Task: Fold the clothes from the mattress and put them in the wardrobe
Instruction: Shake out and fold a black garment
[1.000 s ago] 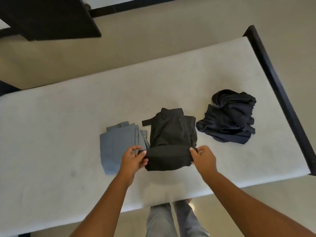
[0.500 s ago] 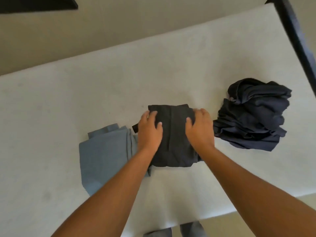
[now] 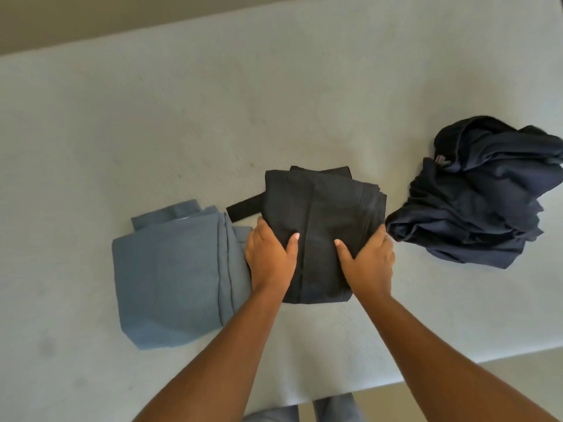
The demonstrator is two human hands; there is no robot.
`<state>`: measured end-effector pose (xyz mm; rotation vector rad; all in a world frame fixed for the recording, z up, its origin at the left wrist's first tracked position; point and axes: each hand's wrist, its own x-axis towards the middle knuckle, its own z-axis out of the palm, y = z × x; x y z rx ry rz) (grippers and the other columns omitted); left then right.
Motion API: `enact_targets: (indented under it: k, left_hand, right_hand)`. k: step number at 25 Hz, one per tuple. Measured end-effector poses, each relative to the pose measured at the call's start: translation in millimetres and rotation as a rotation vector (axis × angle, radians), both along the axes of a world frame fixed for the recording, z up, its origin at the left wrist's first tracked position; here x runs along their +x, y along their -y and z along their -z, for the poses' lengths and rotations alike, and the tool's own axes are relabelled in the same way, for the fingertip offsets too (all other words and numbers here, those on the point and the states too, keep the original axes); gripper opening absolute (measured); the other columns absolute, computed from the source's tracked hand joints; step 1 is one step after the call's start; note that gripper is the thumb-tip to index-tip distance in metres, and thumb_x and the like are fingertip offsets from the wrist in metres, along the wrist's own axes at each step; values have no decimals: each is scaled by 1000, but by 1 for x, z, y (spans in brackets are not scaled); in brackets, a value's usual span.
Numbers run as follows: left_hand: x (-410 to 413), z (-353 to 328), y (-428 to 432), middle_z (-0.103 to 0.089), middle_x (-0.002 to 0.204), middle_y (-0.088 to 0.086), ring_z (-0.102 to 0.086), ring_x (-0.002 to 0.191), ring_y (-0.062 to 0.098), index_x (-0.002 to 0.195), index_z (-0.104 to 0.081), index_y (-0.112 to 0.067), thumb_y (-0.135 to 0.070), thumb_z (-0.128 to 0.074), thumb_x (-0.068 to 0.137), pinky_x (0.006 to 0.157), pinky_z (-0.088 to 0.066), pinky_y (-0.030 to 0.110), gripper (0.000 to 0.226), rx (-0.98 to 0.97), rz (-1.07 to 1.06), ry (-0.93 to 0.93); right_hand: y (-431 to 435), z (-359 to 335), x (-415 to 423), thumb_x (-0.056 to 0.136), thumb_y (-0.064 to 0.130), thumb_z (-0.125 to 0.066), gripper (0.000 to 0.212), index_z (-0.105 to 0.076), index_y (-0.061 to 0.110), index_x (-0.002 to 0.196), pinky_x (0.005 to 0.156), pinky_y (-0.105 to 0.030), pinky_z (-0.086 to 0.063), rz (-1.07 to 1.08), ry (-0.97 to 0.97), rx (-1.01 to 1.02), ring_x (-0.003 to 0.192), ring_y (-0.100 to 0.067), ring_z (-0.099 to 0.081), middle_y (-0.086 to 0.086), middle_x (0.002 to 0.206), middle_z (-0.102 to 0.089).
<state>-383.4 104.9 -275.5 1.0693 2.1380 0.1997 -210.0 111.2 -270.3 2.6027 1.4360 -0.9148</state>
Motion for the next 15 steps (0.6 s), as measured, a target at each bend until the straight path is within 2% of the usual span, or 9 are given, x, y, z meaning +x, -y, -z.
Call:
enact_targets:
  k: [4,6,8,11,15]
  left_hand:
    - [-11,5,-25,-52,146,10,-49,136,30,149,-41,-9,-59,-78,79,111,-47,46,94,-63,-174,169]
    - [-17,3,-35,-55,145,8,-54,133,30,148,-42,-10,-58,-83,75,109,-49,48,96,-165,-279,370]
    - [-22,-4,-36,-58,143,6,-58,127,29,147,-47,-13,-53,-87,73,109,-49,49,93,-242,-373,627]
    - [-30,-31,-28,-67,130,5,-65,114,27,139,-56,-17,-44,-89,72,104,-51,51,79,-344,-433,870]
    - [-53,-93,5,-76,109,4,-72,101,26,123,-64,-19,-26,-84,81,86,-57,39,47,-372,-568,1006]
  right_hand:
    - [-25,-4,9,72,71,-75,101,-36,11,144,102,-58,-49,282,-116,-63,128,-38,-53,-13,139,-52]
    - [-36,-8,13,73,69,-76,97,-39,13,143,101,-52,-50,349,-253,-125,124,-35,-57,-8,135,-56]
    - [-43,-18,18,78,58,-79,87,-43,13,143,99,-47,-48,432,-473,-196,122,-33,-58,-4,132,-58]
    - [-39,-38,25,82,43,-81,65,-49,15,132,93,-48,-51,507,-717,-313,105,-29,-63,-1,115,-64]
    - [-21,-81,8,79,31,-83,61,-57,12,131,94,-53,-55,501,-854,-385,106,-35,-69,-10,116,-72]
